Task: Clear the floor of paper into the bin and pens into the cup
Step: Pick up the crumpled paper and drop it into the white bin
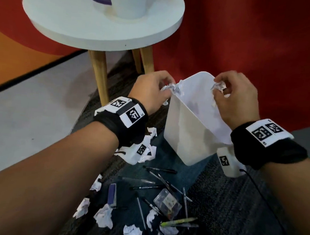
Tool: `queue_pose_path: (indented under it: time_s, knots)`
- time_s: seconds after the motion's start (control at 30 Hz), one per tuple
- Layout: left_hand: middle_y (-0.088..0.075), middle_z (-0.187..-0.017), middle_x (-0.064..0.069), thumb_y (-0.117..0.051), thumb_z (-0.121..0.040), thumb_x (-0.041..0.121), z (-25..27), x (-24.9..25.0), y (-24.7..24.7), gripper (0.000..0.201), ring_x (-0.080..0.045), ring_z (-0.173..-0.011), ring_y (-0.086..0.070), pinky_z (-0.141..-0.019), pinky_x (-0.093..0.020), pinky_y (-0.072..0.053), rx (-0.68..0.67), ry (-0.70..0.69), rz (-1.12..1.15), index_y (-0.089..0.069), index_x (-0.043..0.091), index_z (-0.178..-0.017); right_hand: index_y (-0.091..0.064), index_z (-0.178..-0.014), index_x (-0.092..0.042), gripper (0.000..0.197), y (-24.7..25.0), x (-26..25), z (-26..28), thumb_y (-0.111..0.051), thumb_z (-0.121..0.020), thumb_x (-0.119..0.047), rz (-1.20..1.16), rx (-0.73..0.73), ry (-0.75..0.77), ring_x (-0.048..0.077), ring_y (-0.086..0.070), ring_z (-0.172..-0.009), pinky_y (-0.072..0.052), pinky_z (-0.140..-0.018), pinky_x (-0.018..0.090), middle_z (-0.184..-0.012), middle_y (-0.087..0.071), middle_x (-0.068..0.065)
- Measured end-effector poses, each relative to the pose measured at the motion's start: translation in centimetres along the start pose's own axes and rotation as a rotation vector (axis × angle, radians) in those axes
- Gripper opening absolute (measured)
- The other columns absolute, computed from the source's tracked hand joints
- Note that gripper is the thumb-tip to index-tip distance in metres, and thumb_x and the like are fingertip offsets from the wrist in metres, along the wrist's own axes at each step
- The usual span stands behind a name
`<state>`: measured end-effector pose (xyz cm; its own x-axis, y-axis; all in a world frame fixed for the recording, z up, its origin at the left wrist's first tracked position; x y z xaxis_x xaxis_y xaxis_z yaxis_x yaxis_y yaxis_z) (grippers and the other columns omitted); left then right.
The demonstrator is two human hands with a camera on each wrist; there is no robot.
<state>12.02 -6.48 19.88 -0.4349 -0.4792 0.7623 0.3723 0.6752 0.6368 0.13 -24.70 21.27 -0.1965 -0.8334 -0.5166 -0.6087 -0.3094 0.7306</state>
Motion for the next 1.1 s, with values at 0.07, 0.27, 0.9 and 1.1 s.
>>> queue_pose_path:
  time_s: [0.07, 0.27, 0.9, 1.1]
  knots:
    - [-0.068, -0.074, 0.002, -0.063, -0.078, 0.017, -0.5, 1.6, -0.4, 0.013, -0.015, -0.068, -0.065, -0.063, -0.029, -0.05, -0.014, -0.043, -0.021, -0.067, 0.026, -0.087, -0.065, -0.098, -0.022, 0.021, -0.4, 1.5, 0.5, -0.065, -0.082, -0.009, 0.092, -0.077, -0.054, 0.025, -0.062, -0.08, -0.05, -0.081, 0.04, -0.098, -0.061, 0.001]
    - [-0.064, -0.074, 0.005, -0.062, -0.082, 0.017, -1.7, 4.4, -2.2, 0.017, -0.013, -0.072, -0.06, -0.061, -0.023, -0.043, -0.063, -0.108, -0.087, -0.069, 0.026, -0.095, -0.065, -0.108, -0.032, 0.031, -1.2, 4.6, 2.2, -0.074, -0.08, -0.041, 0.257, -0.446, -0.253, 0.016, -0.063, -0.092, -0.052, -0.082, 0.035, -0.104, -0.066, -0.009]
    - [-0.068, -0.094, 0.007, -0.066, -0.086, 0.044, -2.2, 4.7, -5.9, 0.028, -0.008, -0.084, -0.06, -0.072, -0.022, -0.044, -0.14, -0.068, -0.055, -0.064, 0.03, -0.11, -0.06, -0.107, -0.028, 0.021, 1.2, 3.0, 1.0, -0.057, -0.087, -0.036, 0.122, -0.156, -0.222, 0.019, -0.065, -0.085, -0.053, -0.08, 0.038, -0.089, -0.065, -0.011]
    - [-0.062, -0.067, 0.005, -0.061, -0.087, 0.033, -0.6, 0.8, -3.0, 0.012, -0.011, -0.06, -0.059, -0.059, -0.029, -0.049, -0.047, 0.0, 0.0, -0.066, 0.023, -0.085, -0.063, -0.102, -0.024, 0.016, -0.2, -3.3, 1.0, -0.057, -0.088, -0.031, -0.034, -0.132, -0.032, 0.015, -0.063, -0.074, -0.053, -0.076, 0.04, -0.083, -0.064, -0.01]
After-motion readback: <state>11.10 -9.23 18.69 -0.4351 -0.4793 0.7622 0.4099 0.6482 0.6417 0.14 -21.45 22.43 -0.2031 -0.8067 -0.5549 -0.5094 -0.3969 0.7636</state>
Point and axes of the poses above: each hand's wrist, its own z-axis away from the middle knuckle, its own y-axis out of the back of the hand, x = y × z, the point moved 5 cm from there along -z, towards the middle knuckle
